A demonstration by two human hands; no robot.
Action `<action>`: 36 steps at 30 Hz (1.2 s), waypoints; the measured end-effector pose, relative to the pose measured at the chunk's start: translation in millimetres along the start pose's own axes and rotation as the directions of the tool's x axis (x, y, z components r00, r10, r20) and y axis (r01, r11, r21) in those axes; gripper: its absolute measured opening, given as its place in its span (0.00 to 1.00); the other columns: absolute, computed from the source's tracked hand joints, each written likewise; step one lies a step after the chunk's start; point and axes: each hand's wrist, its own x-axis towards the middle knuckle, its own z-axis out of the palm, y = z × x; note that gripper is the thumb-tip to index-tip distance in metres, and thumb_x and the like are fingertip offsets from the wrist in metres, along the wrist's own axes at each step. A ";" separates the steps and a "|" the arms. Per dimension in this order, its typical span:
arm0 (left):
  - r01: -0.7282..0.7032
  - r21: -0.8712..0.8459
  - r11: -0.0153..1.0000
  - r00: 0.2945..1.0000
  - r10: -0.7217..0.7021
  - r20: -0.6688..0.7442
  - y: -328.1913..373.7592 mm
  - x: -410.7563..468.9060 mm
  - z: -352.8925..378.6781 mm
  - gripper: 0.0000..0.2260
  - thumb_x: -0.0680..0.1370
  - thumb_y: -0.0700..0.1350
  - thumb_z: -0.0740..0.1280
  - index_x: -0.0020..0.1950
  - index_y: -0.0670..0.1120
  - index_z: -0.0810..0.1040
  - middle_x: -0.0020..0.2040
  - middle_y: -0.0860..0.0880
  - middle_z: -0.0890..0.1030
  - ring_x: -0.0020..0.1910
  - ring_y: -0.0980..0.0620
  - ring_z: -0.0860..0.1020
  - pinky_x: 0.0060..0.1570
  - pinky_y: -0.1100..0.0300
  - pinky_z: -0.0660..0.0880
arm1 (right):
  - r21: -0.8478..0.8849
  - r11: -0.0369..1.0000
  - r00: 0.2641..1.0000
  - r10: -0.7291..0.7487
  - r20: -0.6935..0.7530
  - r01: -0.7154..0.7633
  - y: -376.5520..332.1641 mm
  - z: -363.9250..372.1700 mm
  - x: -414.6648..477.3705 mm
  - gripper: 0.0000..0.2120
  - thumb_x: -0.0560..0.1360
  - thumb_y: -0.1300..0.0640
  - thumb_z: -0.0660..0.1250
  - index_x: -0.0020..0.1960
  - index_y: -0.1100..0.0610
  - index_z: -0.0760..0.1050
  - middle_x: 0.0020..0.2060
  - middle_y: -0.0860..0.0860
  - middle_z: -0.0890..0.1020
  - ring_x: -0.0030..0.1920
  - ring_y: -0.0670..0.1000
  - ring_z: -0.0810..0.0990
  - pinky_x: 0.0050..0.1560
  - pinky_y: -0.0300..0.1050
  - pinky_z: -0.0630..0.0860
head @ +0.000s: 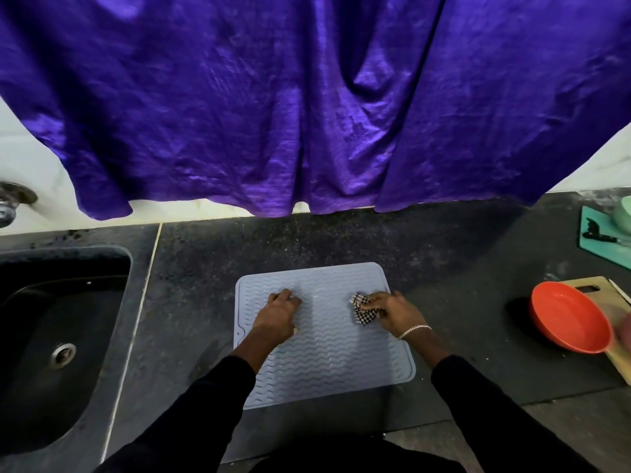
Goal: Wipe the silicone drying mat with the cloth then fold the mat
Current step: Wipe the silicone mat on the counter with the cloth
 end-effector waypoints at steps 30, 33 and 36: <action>0.002 0.000 1.000 1.000 -0.002 -0.004 -0.6 -1.2 2.3 0.34 0.76 0.47 0.72 0.80 0.50 0.62 0.82 0.47 0.54 0.80 0.40 0.54 0.74 0.45 0.66 | -0.063 0.996 0.998 0.066 0.025 -0.064 27.1 -9.4 -24.3 0.22 0.76 0.59 0.67 0.66 0.41 0.77 0.71 0.40 0.74 0.68 0.48 0.73 0.66 0.37 0.62; 0.006 -0.003 1.000 1.000 -0.006 0.000 -0.3 -1.4 2.7 0.34 0.77 0.47 0.72 0.80 0.51 0.62 0.82 0.47 0.53 0.80 0.40 0.53 0.75 0.45 0.65 | 0.004 1.000 1.000 -0.004 0.009 0.004 2.2 -2.9 -14.6 0.23 0.75 0.61 0.67 0.66 0.42 0.77 0.70 0.41 0.75 0.68 0.49 0.73 0.71 0.43 0.66; 0.017 -0.013 1.000 1.000 -0.016 0.012 -1.3 -1.6 2.2 0.34 0.77 0.47 0.72 0.80 0.51 0.61 0.83 0.48 0.51 0.81 0.41 0.51 0.76 0.45 0.63 | 0.014 0.997 0.997 -0.075 0.021 0.075 -23.5 12.2 -7.0 0.24 0.75 0.64 0.63 0.65 0.41 0.78 0.70 0.41 0.75 0.63 0.52 0.75 0.67 0.43 0.69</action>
